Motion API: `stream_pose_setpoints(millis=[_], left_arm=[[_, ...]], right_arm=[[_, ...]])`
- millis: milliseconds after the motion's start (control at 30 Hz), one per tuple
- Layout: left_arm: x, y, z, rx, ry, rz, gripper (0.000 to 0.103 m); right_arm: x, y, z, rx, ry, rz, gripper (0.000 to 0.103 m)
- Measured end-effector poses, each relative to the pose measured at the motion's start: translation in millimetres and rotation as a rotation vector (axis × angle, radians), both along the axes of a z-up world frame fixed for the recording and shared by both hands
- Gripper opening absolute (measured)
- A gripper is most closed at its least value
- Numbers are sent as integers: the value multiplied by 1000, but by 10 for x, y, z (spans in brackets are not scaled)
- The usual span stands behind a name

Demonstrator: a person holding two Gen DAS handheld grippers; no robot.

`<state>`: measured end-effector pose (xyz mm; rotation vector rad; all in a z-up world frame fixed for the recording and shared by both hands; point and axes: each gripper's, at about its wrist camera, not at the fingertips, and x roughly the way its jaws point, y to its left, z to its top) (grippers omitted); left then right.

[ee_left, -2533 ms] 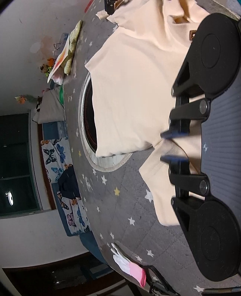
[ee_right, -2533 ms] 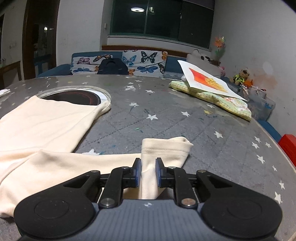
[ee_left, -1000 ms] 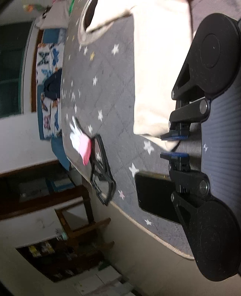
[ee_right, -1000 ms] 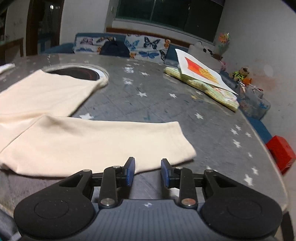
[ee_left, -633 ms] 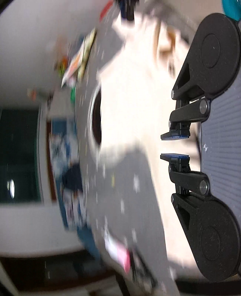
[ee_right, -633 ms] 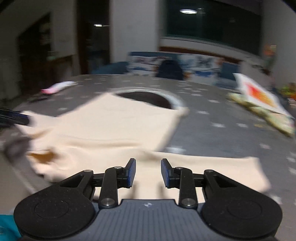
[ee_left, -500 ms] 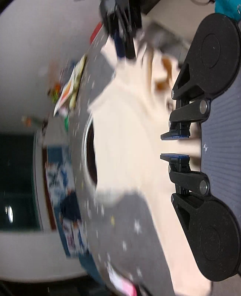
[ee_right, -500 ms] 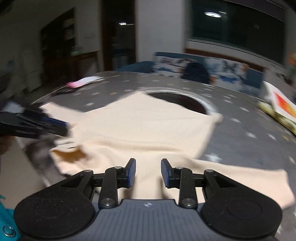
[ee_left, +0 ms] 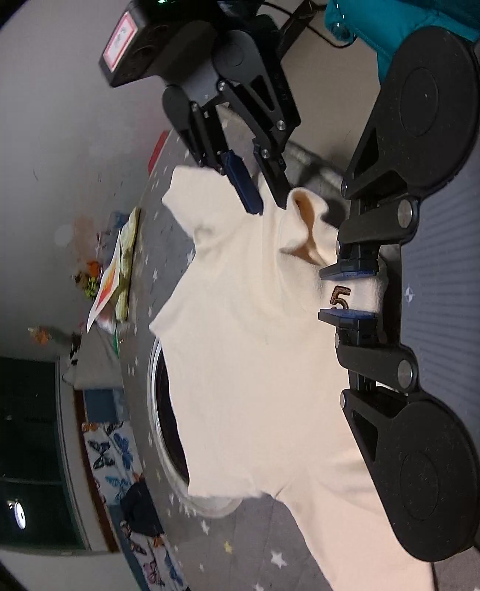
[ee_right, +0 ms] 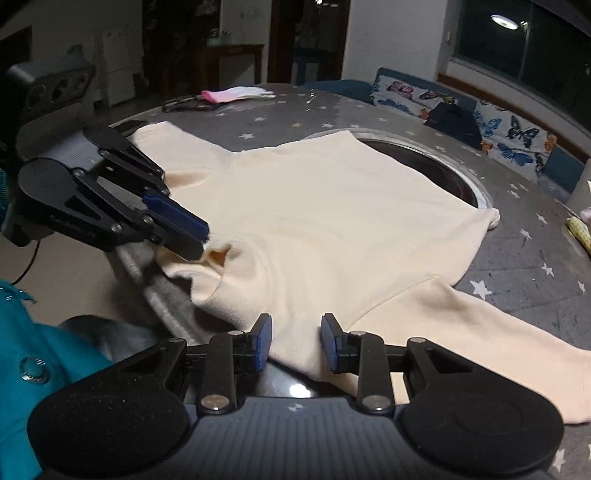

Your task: Fold clothes

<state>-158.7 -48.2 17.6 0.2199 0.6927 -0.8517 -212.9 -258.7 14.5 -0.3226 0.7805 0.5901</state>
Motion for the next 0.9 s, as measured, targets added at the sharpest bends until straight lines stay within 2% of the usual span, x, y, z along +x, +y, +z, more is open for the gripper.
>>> stream_pose_setpoints(millis=[100, 233, 367, 500, 633, 767, 900], left_arm=[[-36, -38, 12, 12, -12, -25, 25], [-25, 38, 107, -28, -17, -22, 26], [41, 57, 185, -63, -29, 16, 25], [20, -29, 62, -24, 6, -11, 24], [-149, -18, 6, 1, -33, -45, 24], [-237, 30, 20, -14, -31, -61, 25], [-251, 60, 27, -17, -27, -49, 25]], right_arm=[[43, -43, 89, 5, -10, 9, 29], [135, -49, 160, 65, -48, -41, 29], [125, 136, 129, 105, -70, 17, 29], [25, 355, 16, 53, -63, 118, 28], [-141, 401, -59, -1, -40, 198, 29], [-173, 371, 16, 3, -20, 215, 29], [-126, 402, 66, 67, -36, 207, 29]])
